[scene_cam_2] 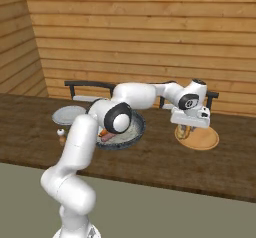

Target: Place one bun and one sausage from the bowl on each plate.

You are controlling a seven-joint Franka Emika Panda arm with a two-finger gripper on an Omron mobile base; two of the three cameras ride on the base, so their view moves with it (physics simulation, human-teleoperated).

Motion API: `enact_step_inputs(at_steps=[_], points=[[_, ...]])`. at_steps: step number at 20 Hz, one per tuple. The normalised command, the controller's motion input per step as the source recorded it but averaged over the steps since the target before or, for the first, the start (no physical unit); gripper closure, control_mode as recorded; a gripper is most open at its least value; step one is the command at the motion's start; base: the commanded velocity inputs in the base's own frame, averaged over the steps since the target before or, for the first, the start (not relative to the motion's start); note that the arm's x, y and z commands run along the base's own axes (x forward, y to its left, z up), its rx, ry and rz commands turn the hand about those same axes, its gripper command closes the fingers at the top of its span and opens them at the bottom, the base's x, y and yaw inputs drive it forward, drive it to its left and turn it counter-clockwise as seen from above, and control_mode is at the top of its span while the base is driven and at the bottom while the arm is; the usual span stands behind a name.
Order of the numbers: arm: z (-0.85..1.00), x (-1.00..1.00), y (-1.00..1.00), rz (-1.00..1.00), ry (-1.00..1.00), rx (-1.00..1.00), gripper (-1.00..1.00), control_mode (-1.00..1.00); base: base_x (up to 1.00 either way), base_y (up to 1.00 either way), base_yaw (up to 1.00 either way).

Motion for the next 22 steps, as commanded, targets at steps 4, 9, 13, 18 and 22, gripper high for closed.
enact_step_inputs(at_steps=[4,9,13,18,22], points=[[-0.29,0.04,-0.03,0.0,0.0,-0.02,1.0,-1.0,0.0,0.0,0.0],[-0.06,0.0,-0.03,0.0,0.0,0.0,1.0,-1.0,0.0,0.0,0.0],[0.0,0.04,-0.08,0.0,0.0,0.0,-1.0,-1.0,0.0,0.0,0.0],[0.0,0.0,-0.02,0.0,0.0,0.0,-1.0,-1.0,0.0,0.0,0.0],[0.0,0.0,0.0,0.0,0.0,0.0,-1.0,-1.0,0.0,0.0,0.0]])
